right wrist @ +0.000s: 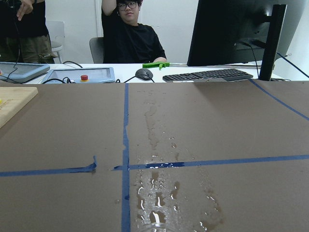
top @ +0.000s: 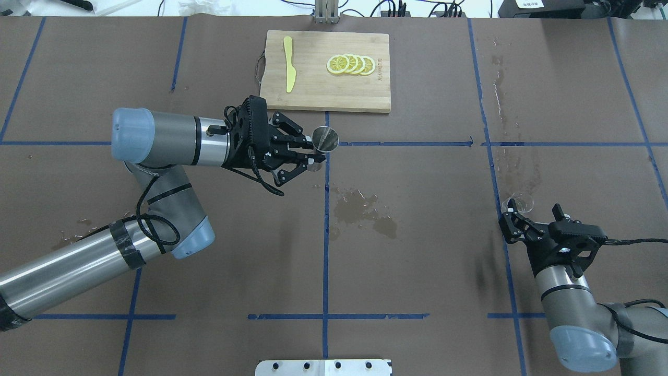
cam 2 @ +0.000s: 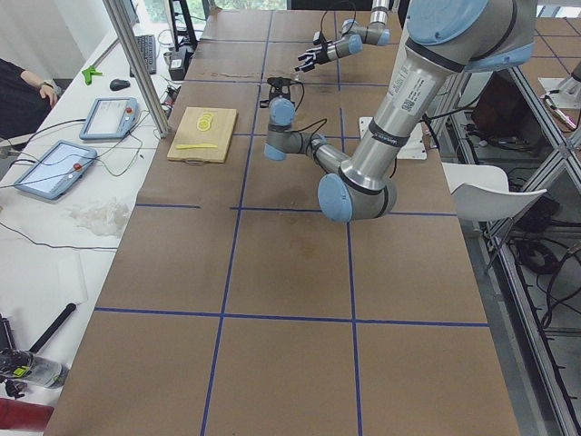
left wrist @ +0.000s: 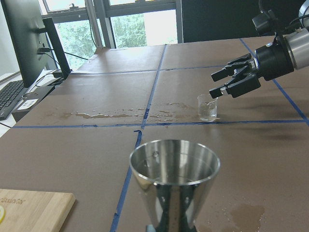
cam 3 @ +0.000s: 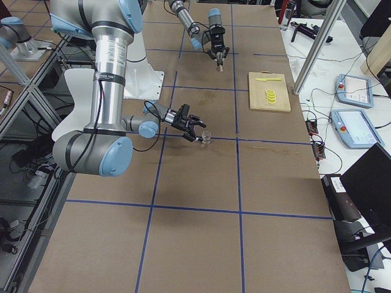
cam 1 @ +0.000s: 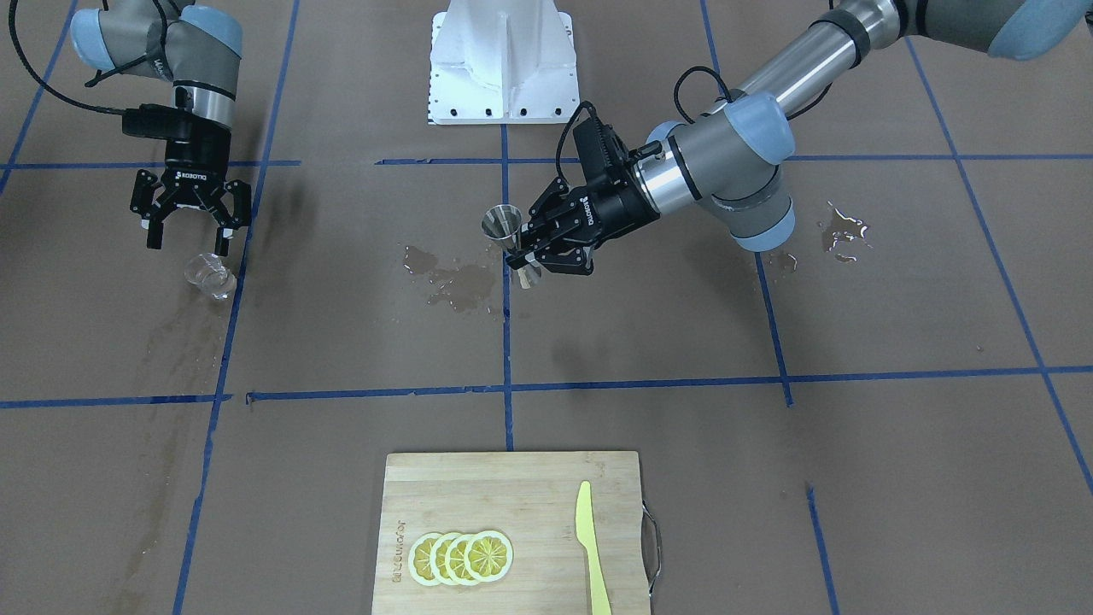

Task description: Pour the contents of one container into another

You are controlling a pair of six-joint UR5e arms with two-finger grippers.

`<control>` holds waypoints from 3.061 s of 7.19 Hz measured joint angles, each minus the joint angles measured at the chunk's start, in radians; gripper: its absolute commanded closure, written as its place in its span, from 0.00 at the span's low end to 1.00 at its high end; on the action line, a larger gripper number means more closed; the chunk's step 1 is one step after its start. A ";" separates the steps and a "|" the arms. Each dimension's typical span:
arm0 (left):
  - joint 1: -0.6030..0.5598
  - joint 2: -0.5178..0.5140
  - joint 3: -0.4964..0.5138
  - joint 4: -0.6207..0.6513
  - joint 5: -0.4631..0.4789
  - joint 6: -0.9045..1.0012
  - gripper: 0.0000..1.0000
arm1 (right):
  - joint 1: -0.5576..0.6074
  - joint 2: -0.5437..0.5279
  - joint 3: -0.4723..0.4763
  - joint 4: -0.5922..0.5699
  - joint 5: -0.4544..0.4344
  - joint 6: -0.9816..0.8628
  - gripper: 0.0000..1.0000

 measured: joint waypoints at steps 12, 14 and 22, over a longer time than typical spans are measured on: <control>0.000 0.014 -0.001 -0.009 0.002 0.000 1.00 | 0.000 0.080 -0.129 -0.058 -0.028 -0.006 0.20; 0.000 0.016 -0.003 -0.011 0.002 0.000 1.00 | 0.000 0.083 -0.133 -0.057 -0.027 -0.006 0.29; 0.000 0.038 -0.005 -0.038 0.002 0.000 1.00 | 0.002 0.103 -0.160 -0.056 -0.029 -0.006 1.00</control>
